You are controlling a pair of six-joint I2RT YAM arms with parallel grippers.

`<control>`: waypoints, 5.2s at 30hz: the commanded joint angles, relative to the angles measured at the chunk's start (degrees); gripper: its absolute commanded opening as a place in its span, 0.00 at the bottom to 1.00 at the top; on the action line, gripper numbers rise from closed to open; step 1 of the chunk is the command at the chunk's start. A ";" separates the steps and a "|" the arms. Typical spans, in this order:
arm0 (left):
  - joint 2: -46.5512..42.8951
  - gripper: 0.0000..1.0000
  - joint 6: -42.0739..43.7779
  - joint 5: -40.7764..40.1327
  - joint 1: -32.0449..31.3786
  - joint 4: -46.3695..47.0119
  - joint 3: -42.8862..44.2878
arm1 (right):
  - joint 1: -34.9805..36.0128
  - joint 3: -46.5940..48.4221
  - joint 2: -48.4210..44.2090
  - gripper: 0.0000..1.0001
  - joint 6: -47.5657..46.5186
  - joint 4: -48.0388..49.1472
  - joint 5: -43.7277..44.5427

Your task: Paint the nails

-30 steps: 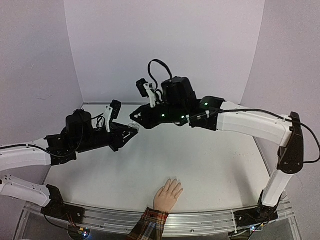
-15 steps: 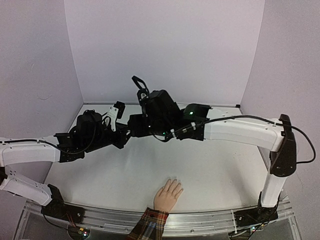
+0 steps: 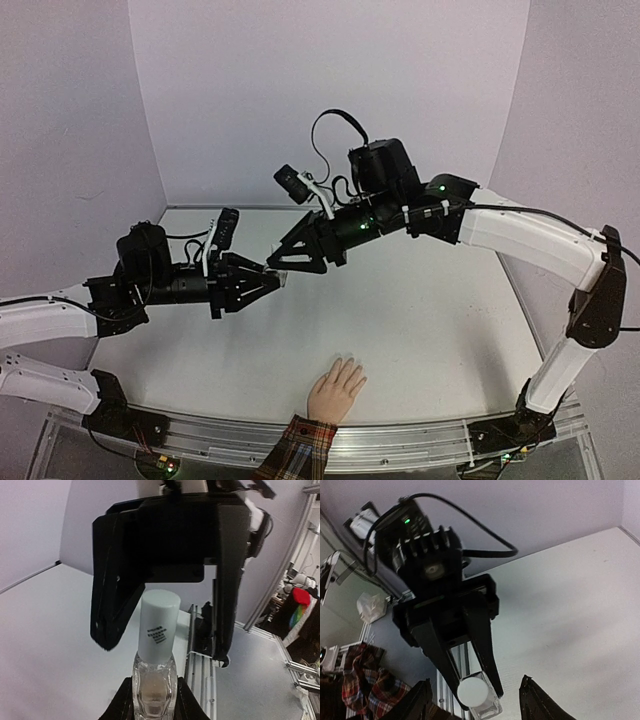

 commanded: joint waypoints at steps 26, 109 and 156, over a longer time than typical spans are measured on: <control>-3.40 0.00 -1.77 2.05 0.12 8.96 1.36 | 0.08 1.17 2.72 0.00 4.83 5.40 -11.44; -0.57 0.00 0.28 7.27 -1.81 2.81 3.21 | -1.03 -10.92 -7.23 0.52 11.30 18.65 -8.32; 18.42 0.00 18.00 -42.56 2.50 14.65 14.59 | 6.10 7.08 14.70 0.00 34.50 1.93 50.40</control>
